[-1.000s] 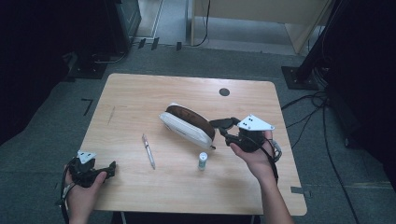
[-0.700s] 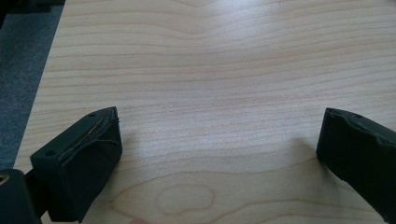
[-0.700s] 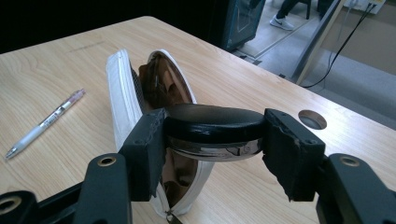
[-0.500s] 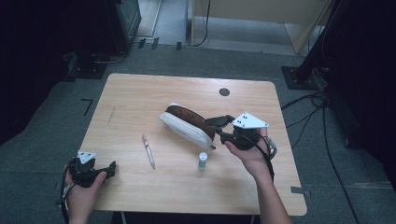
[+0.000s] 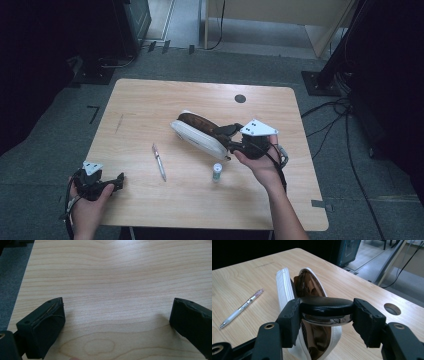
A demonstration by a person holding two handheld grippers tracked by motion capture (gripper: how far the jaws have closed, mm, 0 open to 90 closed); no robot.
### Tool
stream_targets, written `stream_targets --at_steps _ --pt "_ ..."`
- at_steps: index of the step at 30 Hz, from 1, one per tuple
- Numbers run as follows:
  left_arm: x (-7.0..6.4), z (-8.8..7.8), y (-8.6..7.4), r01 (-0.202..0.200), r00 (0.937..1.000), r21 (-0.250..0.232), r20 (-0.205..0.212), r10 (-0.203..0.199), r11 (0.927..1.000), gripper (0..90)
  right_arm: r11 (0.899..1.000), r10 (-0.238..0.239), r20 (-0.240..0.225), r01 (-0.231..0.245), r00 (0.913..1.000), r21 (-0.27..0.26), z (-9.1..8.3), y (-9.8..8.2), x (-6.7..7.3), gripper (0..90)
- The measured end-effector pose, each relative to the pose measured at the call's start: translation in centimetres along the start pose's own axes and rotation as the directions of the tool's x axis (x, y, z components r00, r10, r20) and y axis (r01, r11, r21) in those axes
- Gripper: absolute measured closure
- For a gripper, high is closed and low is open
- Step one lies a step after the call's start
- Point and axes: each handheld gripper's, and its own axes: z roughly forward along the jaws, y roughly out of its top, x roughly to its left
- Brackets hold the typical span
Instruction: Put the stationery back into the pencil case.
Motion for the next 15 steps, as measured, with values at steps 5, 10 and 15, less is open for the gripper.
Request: stream_targets --at_steps 5,10,15 --pt "0.0 0.0 0.0 0.002 1.0000 0.000 0.000 -0.002 1.0000 0.2 1.000 0.003 -0.007 -0.003 1.0000 0.010 0.7 -0.1 0.1 41.4" --pt "0.0 0.0 0.0 0.000 1.0000 0.002 0.000 0.000 1.0000 0.2 1.000 -0.001 -0.015 0.001 0.9999 0.020 1.4 -0.3 0.3 41.4" --pt "0.0 0.0 0.0 0.002 1.0000 0.000 0.000 -0.002 1.0000 0.2 0.999 -0.008 -0.014 0.008 0.9999 0.032 2.1 -0.5 0.4 41.4"
